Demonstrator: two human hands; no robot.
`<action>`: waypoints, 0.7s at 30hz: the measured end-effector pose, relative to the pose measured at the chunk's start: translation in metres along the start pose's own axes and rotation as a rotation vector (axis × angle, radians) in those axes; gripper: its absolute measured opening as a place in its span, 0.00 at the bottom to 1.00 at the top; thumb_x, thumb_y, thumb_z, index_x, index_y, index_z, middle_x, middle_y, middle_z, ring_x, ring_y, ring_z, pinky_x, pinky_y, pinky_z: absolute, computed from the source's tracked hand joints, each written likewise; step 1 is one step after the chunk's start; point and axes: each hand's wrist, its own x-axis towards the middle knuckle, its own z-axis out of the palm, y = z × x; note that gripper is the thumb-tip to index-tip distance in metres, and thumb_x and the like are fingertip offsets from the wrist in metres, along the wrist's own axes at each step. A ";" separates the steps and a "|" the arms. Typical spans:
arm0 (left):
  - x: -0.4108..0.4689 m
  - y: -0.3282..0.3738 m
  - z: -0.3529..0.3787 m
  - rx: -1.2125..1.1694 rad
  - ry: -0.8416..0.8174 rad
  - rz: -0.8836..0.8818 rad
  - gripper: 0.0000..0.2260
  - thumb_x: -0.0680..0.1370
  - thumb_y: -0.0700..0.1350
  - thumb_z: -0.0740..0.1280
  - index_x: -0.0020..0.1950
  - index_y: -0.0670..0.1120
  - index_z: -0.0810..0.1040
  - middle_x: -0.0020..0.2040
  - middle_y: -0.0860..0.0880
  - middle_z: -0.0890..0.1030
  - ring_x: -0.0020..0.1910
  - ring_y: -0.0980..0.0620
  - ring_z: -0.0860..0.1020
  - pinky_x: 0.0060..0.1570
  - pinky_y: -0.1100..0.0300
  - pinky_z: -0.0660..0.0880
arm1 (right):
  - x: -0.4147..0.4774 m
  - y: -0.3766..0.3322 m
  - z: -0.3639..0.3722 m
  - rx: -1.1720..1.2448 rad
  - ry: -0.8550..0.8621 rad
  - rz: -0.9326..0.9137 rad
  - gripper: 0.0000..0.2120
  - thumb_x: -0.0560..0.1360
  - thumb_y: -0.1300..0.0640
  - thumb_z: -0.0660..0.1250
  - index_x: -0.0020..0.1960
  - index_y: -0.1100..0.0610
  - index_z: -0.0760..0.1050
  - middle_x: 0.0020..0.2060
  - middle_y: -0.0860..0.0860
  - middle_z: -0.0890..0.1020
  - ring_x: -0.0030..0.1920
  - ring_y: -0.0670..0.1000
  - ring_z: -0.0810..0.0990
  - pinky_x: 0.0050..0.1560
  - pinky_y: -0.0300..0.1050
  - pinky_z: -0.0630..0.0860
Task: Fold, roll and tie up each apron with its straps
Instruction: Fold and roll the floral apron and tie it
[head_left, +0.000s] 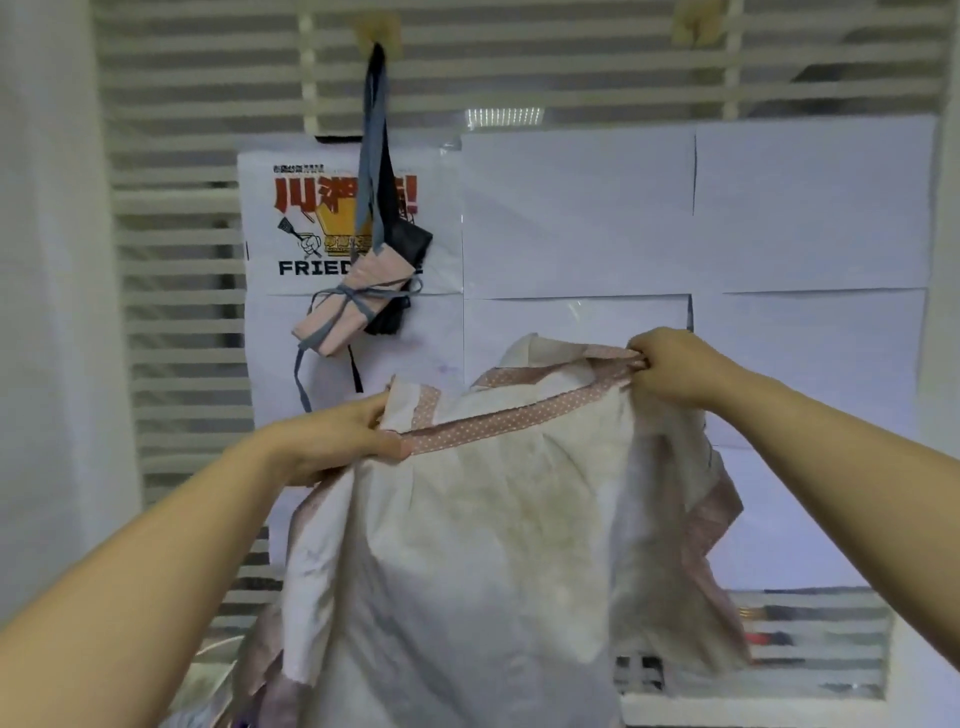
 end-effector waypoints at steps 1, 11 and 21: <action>0.001 -0.005 0.005 0.017 0.016 -0.015 0.26 0.76 0.35 0.65 0.70 0.55 0.66 0.64 0.54 0.76 0.58 0.55 0.77 0.56 0.61 0.74 | 0.004 -0.001 0.000 -0.043 -0.054 0.023 0.11 0.72 0.65 0.60 0.32 0.58 0.65 0.32 0.54 0.73 0.37 0.56 0.71 0.32 0.45 0.64; -0.012 -0.033 0.047 0.847 0.623 0.285 0.12 0.80 0.36 0.62 0.61 0.45 0.76 0.62 0.38 0.75 0.58 0.41 0.75 0.53 0.55 0.68 | 0.004 -0.004 0.015 -0.058 0.281 0.044 0.07 0.75 0.62 0.58 0.40 0.56 0.72 0.37 0.52 0.73 0.42 0.59 0.74 0.38 0.47 0.68; -0.005 -0.088 0.024 1.150 0.485 0.545 0.32 0.70 0.58 0.58 0.73 0.49 0.65 0.62 0.42 0.74 0.51 0.41 0.79 0.46 0.53 0.77 | -0.027 0.043 0.053 -0.112 0.149 0.064 0.13 0.74 0.63 0.61 0.55 0.54 0.80 0.51 0.56 0.82 0.52 0.60 0.77 0.42 0.47 0.69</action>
